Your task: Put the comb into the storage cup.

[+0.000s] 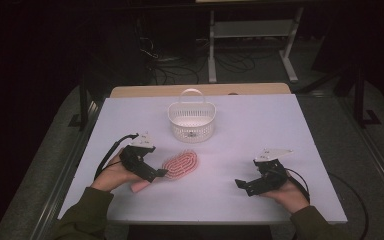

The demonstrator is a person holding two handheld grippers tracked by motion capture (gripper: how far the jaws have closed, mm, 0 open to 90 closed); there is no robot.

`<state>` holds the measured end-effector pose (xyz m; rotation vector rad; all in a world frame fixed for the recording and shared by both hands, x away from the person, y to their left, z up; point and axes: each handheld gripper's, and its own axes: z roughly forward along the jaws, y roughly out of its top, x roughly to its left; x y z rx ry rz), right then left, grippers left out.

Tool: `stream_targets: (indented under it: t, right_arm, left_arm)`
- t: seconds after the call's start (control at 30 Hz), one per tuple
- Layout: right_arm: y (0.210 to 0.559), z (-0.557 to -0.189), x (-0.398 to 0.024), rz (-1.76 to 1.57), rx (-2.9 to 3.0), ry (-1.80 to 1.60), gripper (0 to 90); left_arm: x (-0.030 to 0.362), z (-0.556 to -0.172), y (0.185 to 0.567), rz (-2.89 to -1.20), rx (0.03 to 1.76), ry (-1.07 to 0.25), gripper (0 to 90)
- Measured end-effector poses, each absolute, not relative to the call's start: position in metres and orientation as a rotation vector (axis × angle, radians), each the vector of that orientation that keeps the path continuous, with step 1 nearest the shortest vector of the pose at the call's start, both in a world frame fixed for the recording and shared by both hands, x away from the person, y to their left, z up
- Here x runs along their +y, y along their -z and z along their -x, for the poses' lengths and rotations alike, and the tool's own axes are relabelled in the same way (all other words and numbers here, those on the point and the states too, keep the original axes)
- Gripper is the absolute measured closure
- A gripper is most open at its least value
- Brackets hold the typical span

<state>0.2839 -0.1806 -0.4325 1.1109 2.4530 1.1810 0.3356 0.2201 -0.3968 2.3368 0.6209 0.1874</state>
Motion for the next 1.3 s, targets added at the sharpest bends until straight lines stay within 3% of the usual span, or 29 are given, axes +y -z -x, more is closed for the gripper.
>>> stream_targets:
  t: [0.93,1.3]
  right_arm:
    - [0.432,-0.284,-0.181,-1.110,2.449,-1.176,0.0]
    - [0.432,-0.284,-0.181,-1.112,2.448,-1.177,0.0]
  left_arm:
    - [0.216,-0.332,0.413,-2.493,0.611,-0.185,1.2]
    - [0.215,-0.332,0.415,-2.522,0.632,-0.177,10.6]
